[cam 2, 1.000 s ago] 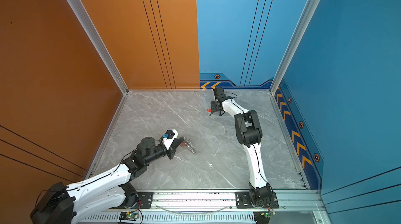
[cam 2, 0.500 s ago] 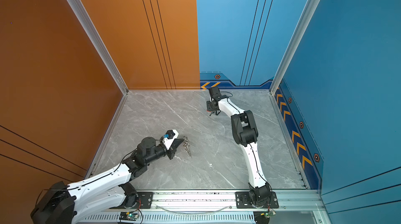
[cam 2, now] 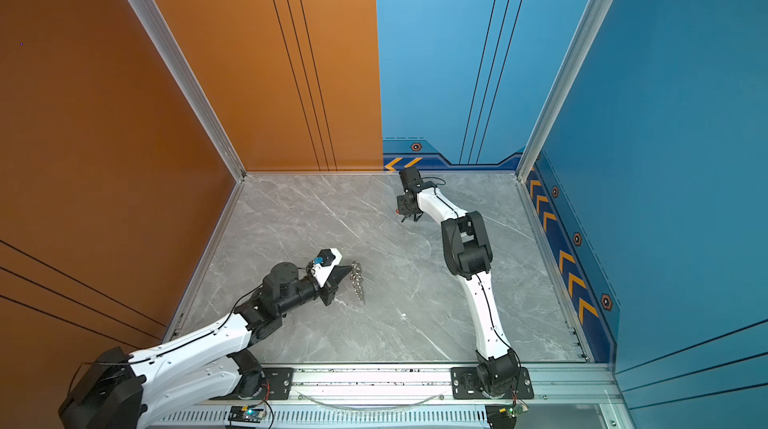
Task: Put the keys on the keyring
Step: 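Lower the right gripper and pinch the red-tag key's small ring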
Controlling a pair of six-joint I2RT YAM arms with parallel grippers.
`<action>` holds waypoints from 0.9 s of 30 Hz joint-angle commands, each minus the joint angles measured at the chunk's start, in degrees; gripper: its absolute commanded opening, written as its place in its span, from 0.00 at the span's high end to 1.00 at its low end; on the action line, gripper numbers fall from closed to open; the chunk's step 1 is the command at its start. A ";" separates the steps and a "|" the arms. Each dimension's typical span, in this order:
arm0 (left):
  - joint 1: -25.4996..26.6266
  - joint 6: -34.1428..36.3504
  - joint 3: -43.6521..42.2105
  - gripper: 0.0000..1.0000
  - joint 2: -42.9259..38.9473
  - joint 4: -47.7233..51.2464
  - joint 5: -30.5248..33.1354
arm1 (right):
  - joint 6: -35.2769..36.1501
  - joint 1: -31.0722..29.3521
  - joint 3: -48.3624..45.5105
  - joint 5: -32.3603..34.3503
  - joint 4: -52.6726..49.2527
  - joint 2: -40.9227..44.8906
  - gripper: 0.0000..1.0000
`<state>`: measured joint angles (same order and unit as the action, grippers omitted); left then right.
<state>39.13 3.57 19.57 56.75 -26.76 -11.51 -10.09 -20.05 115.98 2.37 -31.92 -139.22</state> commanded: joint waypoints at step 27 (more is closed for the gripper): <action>0.52 0.29 0.65 1.00 0.45 -1.49 0.66 | -0.54 -0.75 0.23 0.48 -2.73 -0.10 0.93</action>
<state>39.13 3.57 19.57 57.04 -26.76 -11.51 -10.48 -20.34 115.98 2.81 -32.60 -139.22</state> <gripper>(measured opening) 0.045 0.081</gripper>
